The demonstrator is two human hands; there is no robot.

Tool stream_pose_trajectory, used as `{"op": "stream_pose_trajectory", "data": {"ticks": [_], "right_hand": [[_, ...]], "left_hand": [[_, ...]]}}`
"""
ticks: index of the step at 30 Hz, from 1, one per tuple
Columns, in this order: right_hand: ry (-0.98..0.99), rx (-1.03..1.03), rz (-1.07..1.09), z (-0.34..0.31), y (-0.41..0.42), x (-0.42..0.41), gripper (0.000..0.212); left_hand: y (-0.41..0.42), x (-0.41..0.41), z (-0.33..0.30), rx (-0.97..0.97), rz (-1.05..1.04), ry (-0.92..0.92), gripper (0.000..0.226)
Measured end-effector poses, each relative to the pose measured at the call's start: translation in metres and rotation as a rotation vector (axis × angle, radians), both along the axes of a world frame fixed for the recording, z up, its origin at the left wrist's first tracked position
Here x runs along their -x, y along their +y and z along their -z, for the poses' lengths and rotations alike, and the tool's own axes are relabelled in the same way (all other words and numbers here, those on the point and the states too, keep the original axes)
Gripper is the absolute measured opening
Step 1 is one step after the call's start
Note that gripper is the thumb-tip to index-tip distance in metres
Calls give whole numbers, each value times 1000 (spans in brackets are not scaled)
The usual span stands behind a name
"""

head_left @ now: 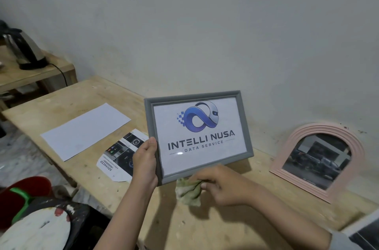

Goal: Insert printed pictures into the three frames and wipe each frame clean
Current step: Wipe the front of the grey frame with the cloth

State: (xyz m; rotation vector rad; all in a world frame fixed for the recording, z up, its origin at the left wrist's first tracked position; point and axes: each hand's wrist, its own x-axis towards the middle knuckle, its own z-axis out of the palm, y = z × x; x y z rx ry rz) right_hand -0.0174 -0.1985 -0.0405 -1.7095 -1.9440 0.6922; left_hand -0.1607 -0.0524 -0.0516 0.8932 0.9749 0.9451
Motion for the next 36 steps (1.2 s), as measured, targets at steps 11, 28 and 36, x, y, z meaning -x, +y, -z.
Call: {"op": "stream_pose_trajectory", "data": {"ticks": [11,28,36], "right_hand": [[82,-157,371,47,52,-54,37],[-318,-4,462,136,336,-110,49],[-229,287,406,160,363,-107,59]], "left_hand": [[55,71,29,-42,-384,246,33],[210,123,49,-55,-562,386,26],[237,106,35,-22,-543,374,34]]}}
